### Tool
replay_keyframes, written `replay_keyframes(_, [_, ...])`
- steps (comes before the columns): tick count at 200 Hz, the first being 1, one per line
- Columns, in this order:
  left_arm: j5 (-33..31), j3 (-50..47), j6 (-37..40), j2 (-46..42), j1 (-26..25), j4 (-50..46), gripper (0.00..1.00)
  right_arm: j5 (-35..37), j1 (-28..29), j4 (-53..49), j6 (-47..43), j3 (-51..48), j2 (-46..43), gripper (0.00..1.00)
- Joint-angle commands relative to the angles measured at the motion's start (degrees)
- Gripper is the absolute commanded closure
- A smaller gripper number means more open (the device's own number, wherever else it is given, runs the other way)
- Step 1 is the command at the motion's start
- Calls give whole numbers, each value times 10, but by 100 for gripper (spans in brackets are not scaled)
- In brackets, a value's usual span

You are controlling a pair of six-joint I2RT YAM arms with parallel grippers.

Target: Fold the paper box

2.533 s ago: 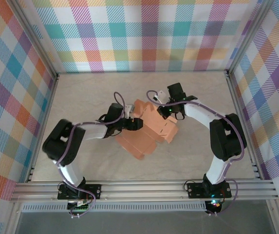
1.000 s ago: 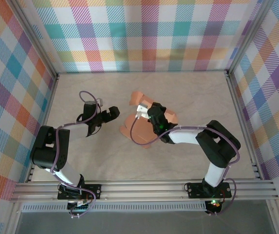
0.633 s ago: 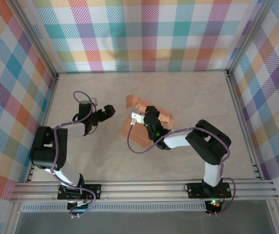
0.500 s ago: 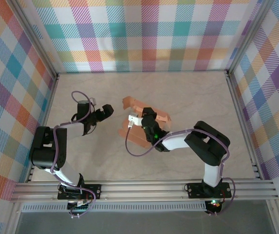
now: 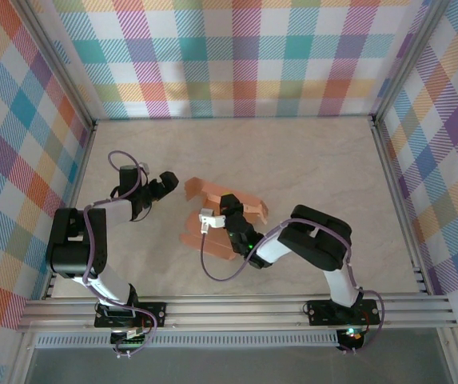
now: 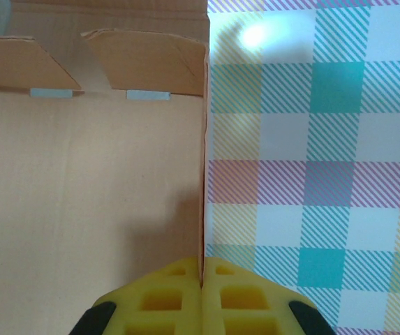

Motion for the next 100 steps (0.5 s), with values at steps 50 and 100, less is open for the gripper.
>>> replay_keyframes(50, [29,43,19,28,6,-21,0,19,9,99,-29,-2,21,100])
replay_keyframes(100, [86,134,57,100,-9,-85,20,17,13,99,-18,-14,18,100])
